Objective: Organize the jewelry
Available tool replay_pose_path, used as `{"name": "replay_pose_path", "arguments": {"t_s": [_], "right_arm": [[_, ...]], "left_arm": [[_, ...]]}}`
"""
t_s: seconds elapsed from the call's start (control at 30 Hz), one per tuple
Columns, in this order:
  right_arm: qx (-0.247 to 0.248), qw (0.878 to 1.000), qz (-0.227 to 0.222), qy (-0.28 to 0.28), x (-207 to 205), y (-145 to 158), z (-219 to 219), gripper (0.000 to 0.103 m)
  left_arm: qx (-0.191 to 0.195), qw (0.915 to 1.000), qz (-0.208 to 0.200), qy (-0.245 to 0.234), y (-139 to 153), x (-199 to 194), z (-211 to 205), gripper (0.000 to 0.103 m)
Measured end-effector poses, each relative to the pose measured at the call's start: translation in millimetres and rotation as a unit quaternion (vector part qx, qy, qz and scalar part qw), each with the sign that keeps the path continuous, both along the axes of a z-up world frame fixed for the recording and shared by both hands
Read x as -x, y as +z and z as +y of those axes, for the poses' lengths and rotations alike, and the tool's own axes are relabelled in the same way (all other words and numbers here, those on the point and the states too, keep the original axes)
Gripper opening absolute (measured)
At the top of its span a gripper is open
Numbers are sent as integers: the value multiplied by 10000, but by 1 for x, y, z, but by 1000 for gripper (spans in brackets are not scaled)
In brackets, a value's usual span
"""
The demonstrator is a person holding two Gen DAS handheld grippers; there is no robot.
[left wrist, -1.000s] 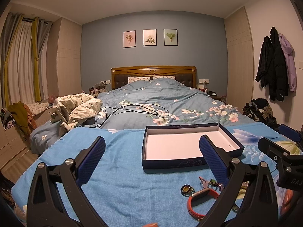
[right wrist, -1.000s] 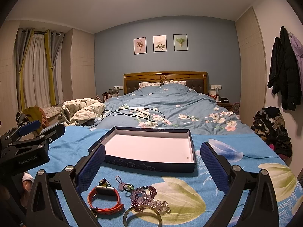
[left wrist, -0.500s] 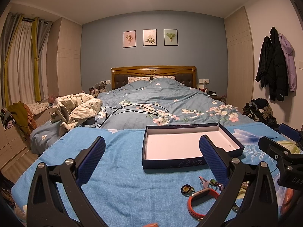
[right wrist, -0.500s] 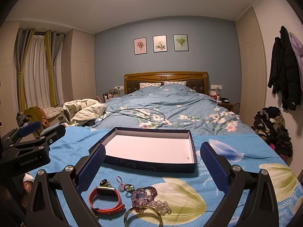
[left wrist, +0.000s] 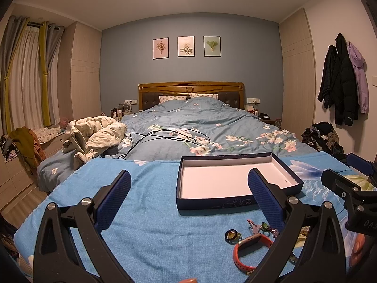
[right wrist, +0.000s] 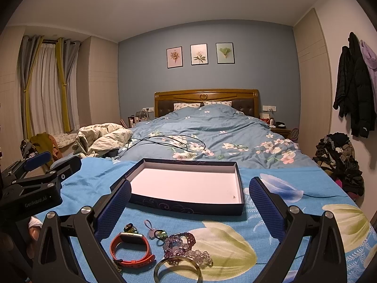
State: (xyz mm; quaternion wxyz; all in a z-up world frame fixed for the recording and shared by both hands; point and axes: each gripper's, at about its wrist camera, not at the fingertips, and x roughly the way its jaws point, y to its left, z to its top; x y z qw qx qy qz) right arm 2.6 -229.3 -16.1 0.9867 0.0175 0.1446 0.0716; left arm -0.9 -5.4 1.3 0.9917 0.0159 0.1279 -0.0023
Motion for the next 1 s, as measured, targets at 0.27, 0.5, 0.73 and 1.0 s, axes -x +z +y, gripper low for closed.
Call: {"name": "replay_pose_path", "arguments": {"t_s": [0.27,0.5,0.73,1.0], "right_arm": [[-17,10000,11,29,-1,-1,-1,97],[-15,10000,23,21,-2,-2,-1,97],[-26,10000,39,23,-3,-4,-2,97],[-26,9999,117,17,-2,-8,-5,97]], "left_arm": [[7,10000,9,-7,0,0,0,97],[1,10000,7,-10,0,0,0,97],[3,10000,27,-24,-4,1,-1,97],[-9,9997,169,-160,-11,-4,-2,97]]}}
